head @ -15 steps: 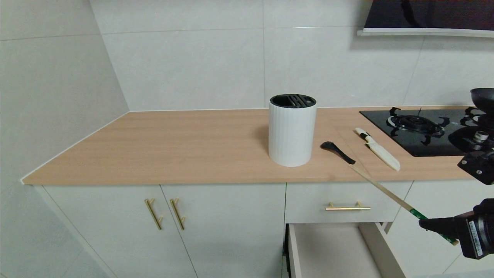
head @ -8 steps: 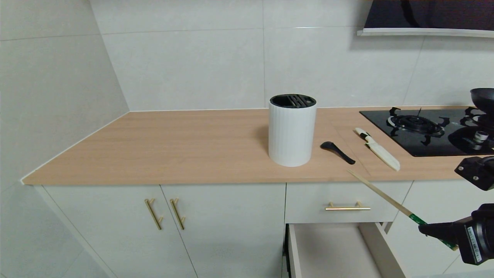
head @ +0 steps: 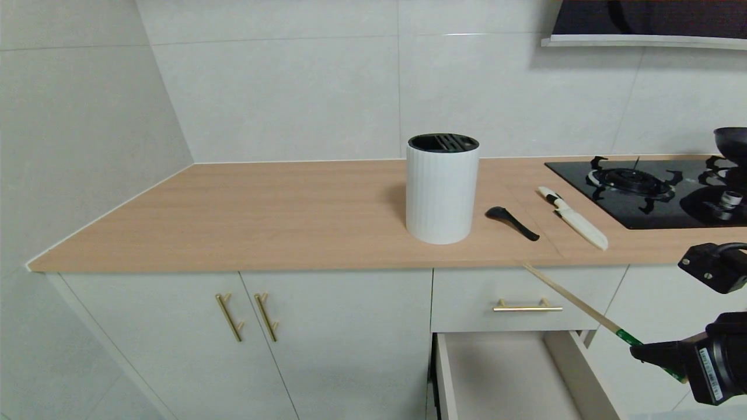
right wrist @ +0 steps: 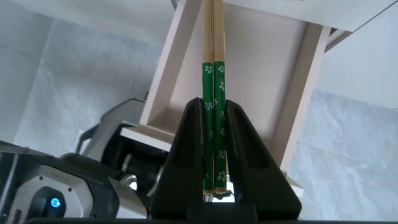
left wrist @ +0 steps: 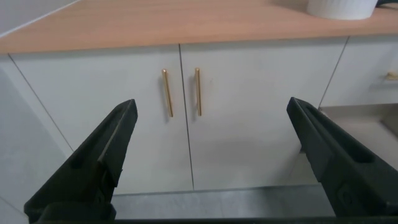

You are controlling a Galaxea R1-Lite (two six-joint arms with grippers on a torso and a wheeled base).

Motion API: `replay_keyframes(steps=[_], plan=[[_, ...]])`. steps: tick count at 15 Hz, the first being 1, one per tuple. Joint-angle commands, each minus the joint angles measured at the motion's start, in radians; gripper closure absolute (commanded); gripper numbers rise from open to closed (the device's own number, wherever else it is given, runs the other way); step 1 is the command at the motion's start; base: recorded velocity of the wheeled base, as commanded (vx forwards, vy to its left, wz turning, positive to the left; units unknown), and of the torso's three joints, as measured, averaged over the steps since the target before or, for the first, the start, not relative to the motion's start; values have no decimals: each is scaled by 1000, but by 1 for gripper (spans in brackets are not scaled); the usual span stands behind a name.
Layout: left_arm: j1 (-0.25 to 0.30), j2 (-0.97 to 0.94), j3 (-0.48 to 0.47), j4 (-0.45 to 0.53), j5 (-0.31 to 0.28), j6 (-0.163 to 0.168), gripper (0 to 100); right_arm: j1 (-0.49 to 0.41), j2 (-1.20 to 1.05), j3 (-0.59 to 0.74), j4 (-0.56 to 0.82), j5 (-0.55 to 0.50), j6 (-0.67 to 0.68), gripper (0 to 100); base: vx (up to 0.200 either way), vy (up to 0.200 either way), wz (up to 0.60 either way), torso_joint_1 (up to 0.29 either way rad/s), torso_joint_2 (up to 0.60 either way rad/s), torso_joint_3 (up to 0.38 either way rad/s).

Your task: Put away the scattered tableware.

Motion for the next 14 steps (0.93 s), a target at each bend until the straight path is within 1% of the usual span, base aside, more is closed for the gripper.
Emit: replay_keyframes(steps=[1,9,14], plan=[[0,0,0,1,0,0,0,0,7,1,0,0,-1,100,0,0,0,-188,461,237],[0,0,0,1,0,0,0,7,12,3,-2,1,-1,100,0,0,0,-199,486,280],[0,0,0,1,0,0,0,7,16,5,0,1,-2,100,0,0,0,-169,465,294]])
